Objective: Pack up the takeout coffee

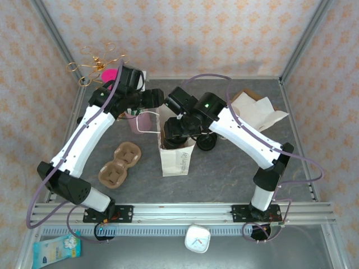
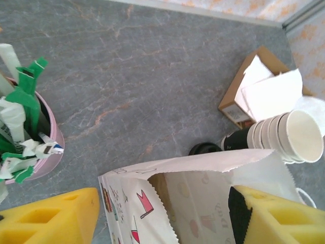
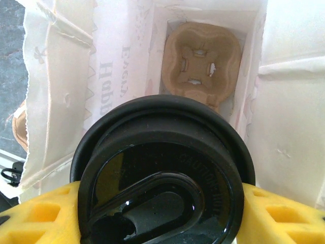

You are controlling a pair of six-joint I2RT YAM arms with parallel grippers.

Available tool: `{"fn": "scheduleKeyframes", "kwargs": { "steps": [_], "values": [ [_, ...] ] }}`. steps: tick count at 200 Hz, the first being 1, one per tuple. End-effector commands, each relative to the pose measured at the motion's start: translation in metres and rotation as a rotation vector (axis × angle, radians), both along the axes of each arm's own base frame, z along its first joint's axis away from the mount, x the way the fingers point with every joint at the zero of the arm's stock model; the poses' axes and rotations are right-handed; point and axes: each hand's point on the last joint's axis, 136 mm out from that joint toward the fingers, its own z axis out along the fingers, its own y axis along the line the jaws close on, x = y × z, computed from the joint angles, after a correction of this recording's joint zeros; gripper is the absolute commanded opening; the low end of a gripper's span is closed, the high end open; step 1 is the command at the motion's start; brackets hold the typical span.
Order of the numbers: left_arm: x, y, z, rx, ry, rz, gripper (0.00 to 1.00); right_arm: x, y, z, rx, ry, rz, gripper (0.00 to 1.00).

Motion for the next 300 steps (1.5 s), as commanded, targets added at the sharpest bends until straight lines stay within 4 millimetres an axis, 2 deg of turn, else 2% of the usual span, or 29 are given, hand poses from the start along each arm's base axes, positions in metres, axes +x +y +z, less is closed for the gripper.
{"fn": "scheduleKeyframes", "kwargs": {
  "steps": [1,27,44,66,84,117,139,153,186,214,270,300],
  "values": [
    [-0.001,-0.002,-0.021,0.067,0.065,-0.063,0.69,0.001,-0.003,-0.001,-0.025,-0.024,0.007,0.55],
    [0.0,0.006,-0.034,0.116,0.093,-0.04,0.64,0.001,-0.002,-0.001,-0.024,-0.024,0.012,0.55],
    [-0.001,0.002,-0.031,0.087,0.081,-0.052,0.5,0.0,-0.003,-0.004,-0.033,-0.018,0.013,0.55],
    [-0.005,-0.002,-0.03,0.05,0.088,-0.054,0.43,0.001,-0.003,-0.006,-0.038,-0.018,0.012,0.54],
    [-0.011,-0.003,-0.029,0.015,0.081,-0.026,0.29,0.001,-0.005,-0.008,-0.046,-0.015,0.009,0.54],
    [-0.022,-0.004,-0.021,-0.067,0.051,0.053,0.15,-0.003,-0.003,-0.015,-0.064,-0.008,0.018,0.54],
    [-0.028,-0.005,-0.016,-0.073,0.04,0.094,0.14,-0.005,0.0,-0.018,-0.073,-0.005,0.025,0.54],
    [-0.031,0.001,-0.017,-0.042,0.042,0.141,0.14,-0.007,0.004,-0.021,-0.082,-0.006,0.038,0.54],
    [-0.037,0.007,-0.017,-0.135,0.04,0.265,0.15,-0.01,0.008,-0.025,-0.101,-0.013,0.051,0.54],
    [-0.041,0.004,-0.005,-0.238,0.008,0.324,0.14,-0.011,0.013,-0.026,-0.106,-0.024,0.061,0.54],
    [-0.049,0.012,-0.007,-0.276,0.001,0.391,0.15,-0.013,0.009,-0.031,-0.136,-0.031,0.055,0.51],
    [-0.052,0.019,-0.015,-0.25,0.003,0.414,0.16,-0.015,-0.003,-0.041,-0.182,-0.032,0.042,0.51]
  ]
}}
